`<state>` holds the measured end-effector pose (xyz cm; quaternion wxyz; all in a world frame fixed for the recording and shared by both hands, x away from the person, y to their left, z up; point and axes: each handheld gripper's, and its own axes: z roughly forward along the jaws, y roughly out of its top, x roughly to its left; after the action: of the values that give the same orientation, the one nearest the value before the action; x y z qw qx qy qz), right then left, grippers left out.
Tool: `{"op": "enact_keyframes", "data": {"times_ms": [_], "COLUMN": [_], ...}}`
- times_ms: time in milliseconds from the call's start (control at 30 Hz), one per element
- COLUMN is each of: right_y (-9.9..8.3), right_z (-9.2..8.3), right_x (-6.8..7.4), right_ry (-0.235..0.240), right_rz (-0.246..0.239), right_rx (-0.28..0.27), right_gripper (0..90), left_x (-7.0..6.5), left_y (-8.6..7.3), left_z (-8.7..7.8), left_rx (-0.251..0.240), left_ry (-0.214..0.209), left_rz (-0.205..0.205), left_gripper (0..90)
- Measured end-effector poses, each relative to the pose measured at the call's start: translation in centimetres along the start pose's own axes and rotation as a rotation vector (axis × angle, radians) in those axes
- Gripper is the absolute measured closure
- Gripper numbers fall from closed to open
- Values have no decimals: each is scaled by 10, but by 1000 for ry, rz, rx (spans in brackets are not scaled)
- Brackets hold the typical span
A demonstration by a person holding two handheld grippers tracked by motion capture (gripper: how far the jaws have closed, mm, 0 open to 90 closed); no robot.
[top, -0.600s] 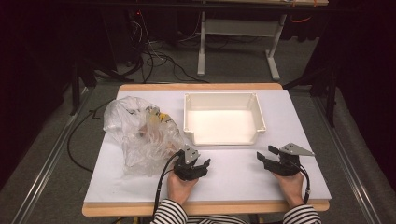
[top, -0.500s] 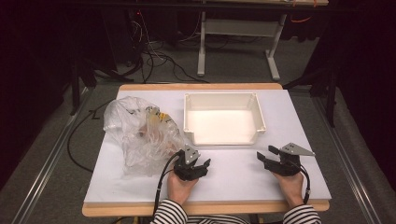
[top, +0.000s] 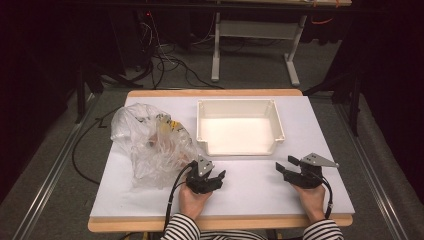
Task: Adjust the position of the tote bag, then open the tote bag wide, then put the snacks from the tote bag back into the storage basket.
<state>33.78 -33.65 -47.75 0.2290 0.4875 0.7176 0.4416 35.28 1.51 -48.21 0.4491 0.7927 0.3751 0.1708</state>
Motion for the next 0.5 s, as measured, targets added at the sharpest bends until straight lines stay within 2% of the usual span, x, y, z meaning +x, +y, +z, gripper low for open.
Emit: {"op": "enact_keyframes", "data": {"times_ms": [233,500], "right_y": [0,0], "right_z": [0,-1], "right_x": [-1,-2], "right_ry": [6,4], "right_rz": [3,6], "right_rx": [-9,-12], "right_gripper": [369,369], "left_x": [1,-2], "left_y": [1,2], "left_z": [1,2], "left_rx": [10,46], "left_ry": [-2,-23], "left_rz": [-6,18], "left_gripper": [384,387]}}
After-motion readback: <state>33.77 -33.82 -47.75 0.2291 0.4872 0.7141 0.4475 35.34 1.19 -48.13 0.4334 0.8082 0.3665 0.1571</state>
